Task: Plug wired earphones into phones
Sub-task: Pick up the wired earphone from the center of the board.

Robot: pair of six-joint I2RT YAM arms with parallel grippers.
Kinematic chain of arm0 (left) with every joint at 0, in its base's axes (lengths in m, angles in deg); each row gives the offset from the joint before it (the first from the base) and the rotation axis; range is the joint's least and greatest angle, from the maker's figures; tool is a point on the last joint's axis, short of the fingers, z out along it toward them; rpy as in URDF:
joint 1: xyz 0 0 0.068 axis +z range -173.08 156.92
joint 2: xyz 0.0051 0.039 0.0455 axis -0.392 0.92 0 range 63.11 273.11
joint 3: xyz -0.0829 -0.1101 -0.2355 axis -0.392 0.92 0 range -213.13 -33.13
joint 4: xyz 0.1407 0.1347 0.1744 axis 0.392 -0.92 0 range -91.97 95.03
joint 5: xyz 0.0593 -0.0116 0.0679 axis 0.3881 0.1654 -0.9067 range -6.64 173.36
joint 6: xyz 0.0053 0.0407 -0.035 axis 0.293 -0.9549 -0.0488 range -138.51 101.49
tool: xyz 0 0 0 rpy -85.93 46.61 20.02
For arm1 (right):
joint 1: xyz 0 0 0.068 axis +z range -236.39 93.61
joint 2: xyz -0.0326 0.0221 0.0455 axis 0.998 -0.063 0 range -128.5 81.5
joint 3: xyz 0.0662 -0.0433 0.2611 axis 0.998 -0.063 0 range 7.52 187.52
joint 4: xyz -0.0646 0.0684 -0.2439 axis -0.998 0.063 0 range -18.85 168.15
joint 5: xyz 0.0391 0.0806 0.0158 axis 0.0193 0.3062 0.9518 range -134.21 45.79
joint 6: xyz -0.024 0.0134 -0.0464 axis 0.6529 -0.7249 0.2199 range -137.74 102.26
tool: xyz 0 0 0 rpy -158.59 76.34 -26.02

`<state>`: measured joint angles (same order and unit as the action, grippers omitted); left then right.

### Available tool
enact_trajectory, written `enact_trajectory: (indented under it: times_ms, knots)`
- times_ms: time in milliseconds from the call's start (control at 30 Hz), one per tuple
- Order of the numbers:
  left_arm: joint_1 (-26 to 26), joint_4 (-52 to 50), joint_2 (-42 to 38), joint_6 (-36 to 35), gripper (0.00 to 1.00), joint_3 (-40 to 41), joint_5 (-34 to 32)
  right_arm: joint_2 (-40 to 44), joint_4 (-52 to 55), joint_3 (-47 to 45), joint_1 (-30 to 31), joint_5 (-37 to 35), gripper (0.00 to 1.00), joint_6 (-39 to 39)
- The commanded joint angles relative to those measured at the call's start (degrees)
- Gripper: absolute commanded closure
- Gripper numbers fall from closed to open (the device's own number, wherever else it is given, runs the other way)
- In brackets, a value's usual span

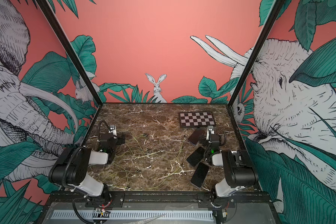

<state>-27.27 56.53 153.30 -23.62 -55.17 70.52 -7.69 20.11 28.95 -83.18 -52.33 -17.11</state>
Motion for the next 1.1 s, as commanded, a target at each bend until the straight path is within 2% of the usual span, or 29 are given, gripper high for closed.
enact_trajectory:
  times_ms: [0, 867, 967, 1067]
  knots:
    - [0.2, 0.1, -1.4, 0.5, 0.00, -0.4, 0.2, 0.4, -1.5, 0.7, -0.4, 0.0, 0.01, -0.1]
    - [0.1, 0.2, -1.5, 0.5, 0.00, -0.3, 0.1, 0.5, -1.8, 0.6, -0.4, -0.1, 0.01, -0.1]
    - [0.1, 1.2, -1.6, -0.2, 0.00, -0.4, 0.8, 3.4, -3.9, -1.7, -0.4, -1.1, 0.01, 0.0]
    - [-1.1, -10.9, -8.3, -2.0, 0.00, -3.8, 2.3, 11.5, -2.5, -4.5, -0.2, -0.4, 0.01, 0.4]
